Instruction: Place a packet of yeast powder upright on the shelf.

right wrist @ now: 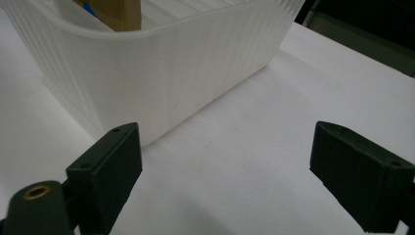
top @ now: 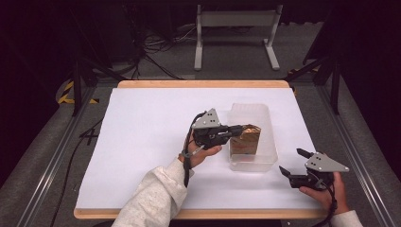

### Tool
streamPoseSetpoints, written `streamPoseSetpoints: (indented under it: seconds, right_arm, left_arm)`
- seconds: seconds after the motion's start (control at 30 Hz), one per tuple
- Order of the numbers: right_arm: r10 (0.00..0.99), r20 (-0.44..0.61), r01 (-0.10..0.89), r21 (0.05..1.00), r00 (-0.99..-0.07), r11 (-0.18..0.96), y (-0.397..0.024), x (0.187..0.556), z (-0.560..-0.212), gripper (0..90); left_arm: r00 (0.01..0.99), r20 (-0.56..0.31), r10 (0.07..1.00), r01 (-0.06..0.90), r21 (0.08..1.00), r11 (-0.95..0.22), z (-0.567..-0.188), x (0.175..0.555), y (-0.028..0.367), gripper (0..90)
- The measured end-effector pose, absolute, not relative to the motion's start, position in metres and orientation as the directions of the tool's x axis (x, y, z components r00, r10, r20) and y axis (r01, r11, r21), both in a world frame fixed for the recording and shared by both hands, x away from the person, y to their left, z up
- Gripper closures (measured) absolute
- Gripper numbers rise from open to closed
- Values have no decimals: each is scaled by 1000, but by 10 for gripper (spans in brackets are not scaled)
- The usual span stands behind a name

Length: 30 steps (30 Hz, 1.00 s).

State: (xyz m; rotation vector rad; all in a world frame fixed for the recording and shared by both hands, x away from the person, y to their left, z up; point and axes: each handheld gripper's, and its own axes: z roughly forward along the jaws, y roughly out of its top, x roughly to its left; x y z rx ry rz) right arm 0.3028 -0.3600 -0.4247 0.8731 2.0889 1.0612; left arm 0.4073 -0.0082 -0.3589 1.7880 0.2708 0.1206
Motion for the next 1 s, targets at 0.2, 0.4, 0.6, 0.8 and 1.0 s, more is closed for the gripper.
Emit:
streamPoseSetpoints:
  seconds: [0.2, 0.4, 0.6, 0.8, 1.0]
  right_arm:
    - [778, -230, 276, 846, -584, 457, -359, 303, -425, 126]
    - [779, -230, 275, 847, -583, 456, -359, 304, -425, 126]
    - [781, -229, 275, 848, -582, 453, -360, 303, -425, 126]
    - [780, -232, 273, 847, -581, 455, -359, 303, -425, 126]
    - [780, -228, 276, 847, -582, 453, -359, 303, -425, 126]
  left_arm:
    - [965, -80, 249, 131, 972, -195, -361, 409, -10, 857]
    - [967, -68, 245, 119, 973, -199, -361, 407, -15, 854]
    - [966, -76, 245, 125, 974, -189, -362, 409, -15, 848]
    - [967, -62, 249, 114, 973, -202, -361, 407, -15, 843]
    - [966, -40, 256, 99, 969, -225, -359, 405, -16, 829]
